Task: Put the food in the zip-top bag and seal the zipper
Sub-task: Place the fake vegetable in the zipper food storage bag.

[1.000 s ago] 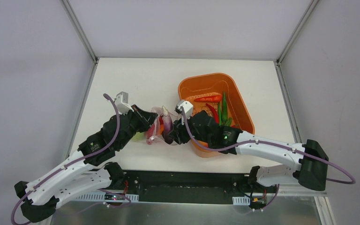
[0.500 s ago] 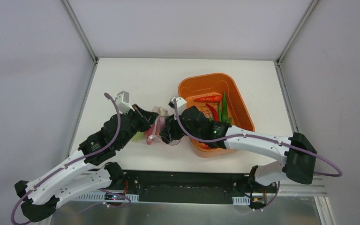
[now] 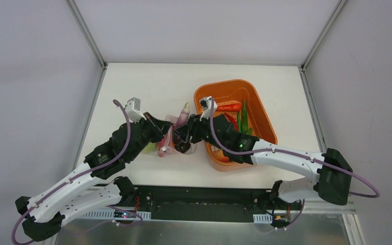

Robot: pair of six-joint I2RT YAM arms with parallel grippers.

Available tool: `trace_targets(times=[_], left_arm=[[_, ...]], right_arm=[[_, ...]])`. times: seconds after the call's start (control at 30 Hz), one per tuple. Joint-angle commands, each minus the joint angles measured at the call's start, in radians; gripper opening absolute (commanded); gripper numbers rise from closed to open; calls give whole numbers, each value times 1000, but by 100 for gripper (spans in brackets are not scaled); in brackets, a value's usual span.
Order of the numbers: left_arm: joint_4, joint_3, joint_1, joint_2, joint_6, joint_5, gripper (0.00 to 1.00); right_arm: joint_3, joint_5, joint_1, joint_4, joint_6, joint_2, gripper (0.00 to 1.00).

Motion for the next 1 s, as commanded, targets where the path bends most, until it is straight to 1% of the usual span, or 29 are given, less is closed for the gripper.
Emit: trace_targets(times=[0.0,0.17,0.23,0.3,0.37,0.47,0.57,0.67,0.77,0.87,0.93,0.97], left_arm=[[39,48,-8,9,1,22,0],[31,54,-9,2,-6,25,0],[27,53,-9,-7,-6,16,0],[22,48,-9,-14,-6,8,0],[15,49,-8,-17,-5,0,0],[13,51,-9,-16,-3,-3,0],[13,54,-10,-9,0,3,0],[11,60,-9,-2,6,10,0],[12,62,-10,-1,6,16,0],[10,65,-10,-3,14,20,0],[7,61,-9,-6,9,24,0],[15,52,-9,-9,3,23,0]], right_arm=[[-36,46,6,159,94,20,35],[-32,64,41,172,-40,105,39],[-55,-20,47,218,-113,111,47],[-37,-83,49,165,-155,106,54],[-17,-125,49,114,-185,81,64],[-38,-82,48,97,-175,3,76],[-65,-55,46,88,-181,-77,82],[-83,9,45,69,-193,-129,84],[-77,7,27,45,-196,-131,79],[-52,-9,18,4,-189,-101,69],[-44,-25,18,-18,-178,-85,57],[-44,-36,18,-23,-176,-82,54]])
